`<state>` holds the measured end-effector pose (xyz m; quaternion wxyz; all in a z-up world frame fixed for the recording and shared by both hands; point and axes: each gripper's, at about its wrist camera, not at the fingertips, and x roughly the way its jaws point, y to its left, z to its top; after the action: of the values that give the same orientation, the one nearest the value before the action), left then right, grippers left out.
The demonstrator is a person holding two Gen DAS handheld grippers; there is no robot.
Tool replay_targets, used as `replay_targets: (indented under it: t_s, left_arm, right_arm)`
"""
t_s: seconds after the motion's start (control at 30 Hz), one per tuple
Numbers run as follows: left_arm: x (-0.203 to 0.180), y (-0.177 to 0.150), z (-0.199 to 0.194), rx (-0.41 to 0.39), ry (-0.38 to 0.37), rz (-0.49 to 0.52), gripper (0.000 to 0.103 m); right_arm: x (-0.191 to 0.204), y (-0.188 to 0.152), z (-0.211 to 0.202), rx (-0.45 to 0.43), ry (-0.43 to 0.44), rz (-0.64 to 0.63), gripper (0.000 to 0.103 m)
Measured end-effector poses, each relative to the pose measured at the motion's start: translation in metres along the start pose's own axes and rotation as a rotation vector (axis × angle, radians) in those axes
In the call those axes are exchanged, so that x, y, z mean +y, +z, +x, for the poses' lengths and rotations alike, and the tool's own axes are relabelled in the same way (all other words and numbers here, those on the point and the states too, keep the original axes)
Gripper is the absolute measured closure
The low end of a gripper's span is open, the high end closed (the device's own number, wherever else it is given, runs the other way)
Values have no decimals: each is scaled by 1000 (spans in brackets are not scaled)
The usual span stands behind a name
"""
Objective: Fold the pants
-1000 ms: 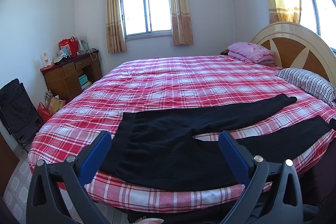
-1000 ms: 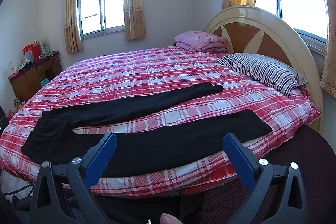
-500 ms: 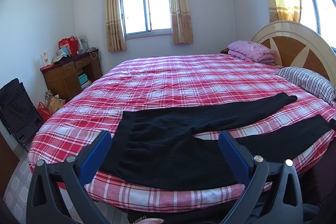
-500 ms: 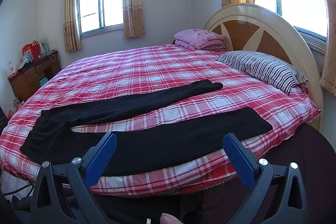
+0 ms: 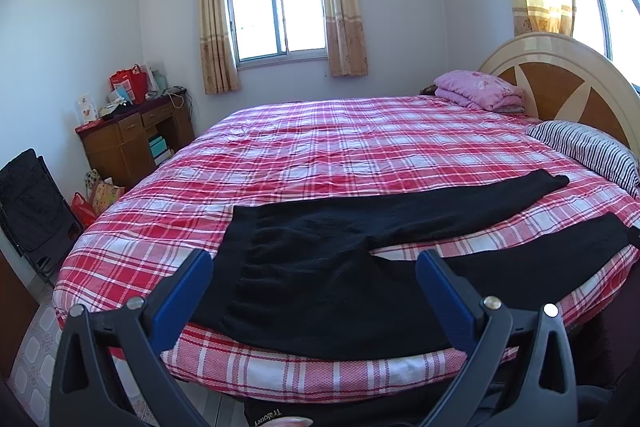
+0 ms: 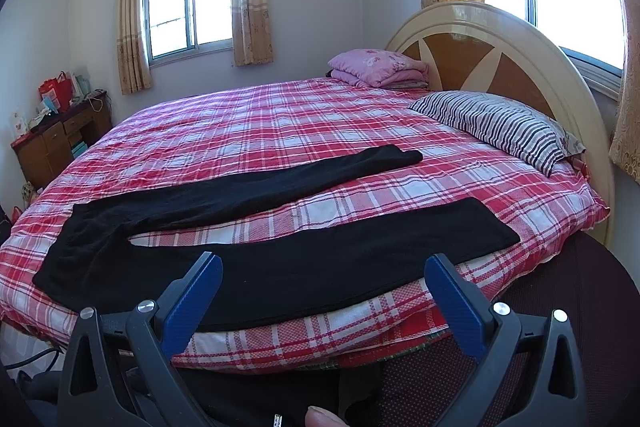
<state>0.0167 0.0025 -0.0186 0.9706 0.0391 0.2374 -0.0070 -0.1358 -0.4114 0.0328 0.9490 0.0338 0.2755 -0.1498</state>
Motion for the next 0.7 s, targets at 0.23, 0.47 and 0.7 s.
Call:
replay_targets:
  t_s: [0.23, 0.47, 0.7]
  left_arm:
    - [-1, -4, 20, 38, 15, 23, 0]
    - [8, -10, 61, 117, 15, 52, 0]
    - [49, -1, 134, 188, 137, 95, 0]
  right_arm:
    - [-1, -5, 20, 42, -28, -13, 1]
    - [-3, -10, 47, 87, -36, -57, 1]
    - [-6, 15, 79, 106, 67, -140, 1]
